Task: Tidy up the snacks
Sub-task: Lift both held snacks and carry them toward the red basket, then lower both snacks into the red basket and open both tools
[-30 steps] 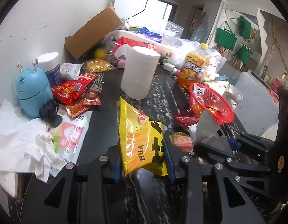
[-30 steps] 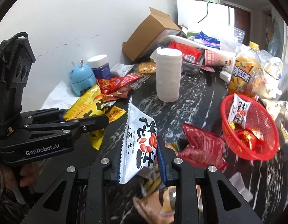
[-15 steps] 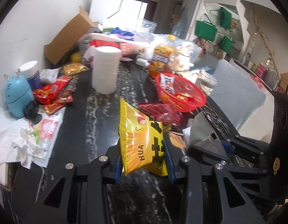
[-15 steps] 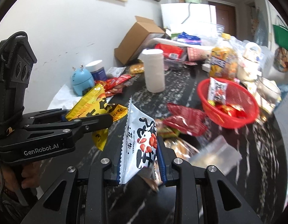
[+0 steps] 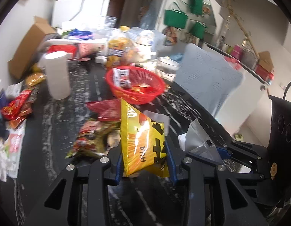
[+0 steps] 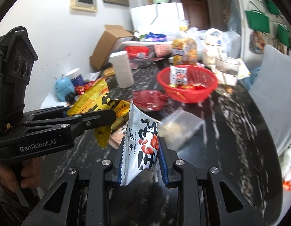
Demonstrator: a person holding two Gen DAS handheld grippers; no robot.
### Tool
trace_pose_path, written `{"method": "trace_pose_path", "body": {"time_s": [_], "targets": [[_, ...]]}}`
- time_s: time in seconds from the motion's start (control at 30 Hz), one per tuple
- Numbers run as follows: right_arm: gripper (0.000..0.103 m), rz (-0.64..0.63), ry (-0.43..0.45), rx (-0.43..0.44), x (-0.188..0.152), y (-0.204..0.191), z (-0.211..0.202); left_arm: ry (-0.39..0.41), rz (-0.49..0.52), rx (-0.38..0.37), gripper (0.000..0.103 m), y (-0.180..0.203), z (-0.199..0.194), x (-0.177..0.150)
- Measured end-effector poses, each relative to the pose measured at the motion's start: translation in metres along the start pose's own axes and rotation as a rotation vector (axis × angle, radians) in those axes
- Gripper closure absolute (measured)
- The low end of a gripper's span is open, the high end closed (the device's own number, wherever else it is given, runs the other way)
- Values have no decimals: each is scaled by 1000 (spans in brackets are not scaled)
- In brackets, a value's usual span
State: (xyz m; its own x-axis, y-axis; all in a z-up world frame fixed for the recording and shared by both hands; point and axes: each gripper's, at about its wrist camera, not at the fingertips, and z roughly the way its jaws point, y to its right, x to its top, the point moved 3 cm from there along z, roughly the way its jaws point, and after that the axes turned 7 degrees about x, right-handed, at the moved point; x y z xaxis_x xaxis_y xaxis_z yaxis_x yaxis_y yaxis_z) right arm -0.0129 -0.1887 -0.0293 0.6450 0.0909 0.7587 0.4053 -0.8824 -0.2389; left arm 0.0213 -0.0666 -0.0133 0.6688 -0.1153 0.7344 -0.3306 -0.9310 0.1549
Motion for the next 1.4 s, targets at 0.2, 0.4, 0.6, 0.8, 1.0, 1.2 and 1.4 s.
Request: {"method": "trace_pose_path", "body": {"time_s": [0.2,0.4,0.6,0.8,1.0,1.2,1.4], "targets": [[74,59,14,-54,-8,21,-14,-20,53,-78,67,27,14,8],[74,84,30,-84,-1,40,-22,-19,77,-111,67,40,24,25],[74,87,54,-96,17,58,-23,-2,85,-97,67,41,34,49],[74,68,73,-97,41,74,-16,-3,84,-109,67,41,50,74],[74,41,87,-87,69,86,-5,27,84,-97,67,38,66,101],[74,17,86,-79,97,99,8,44,79,-78,67,32,85,125],[74,-5,79,-91,126,110,22,57,70,-77,67,26,101,146]]}}
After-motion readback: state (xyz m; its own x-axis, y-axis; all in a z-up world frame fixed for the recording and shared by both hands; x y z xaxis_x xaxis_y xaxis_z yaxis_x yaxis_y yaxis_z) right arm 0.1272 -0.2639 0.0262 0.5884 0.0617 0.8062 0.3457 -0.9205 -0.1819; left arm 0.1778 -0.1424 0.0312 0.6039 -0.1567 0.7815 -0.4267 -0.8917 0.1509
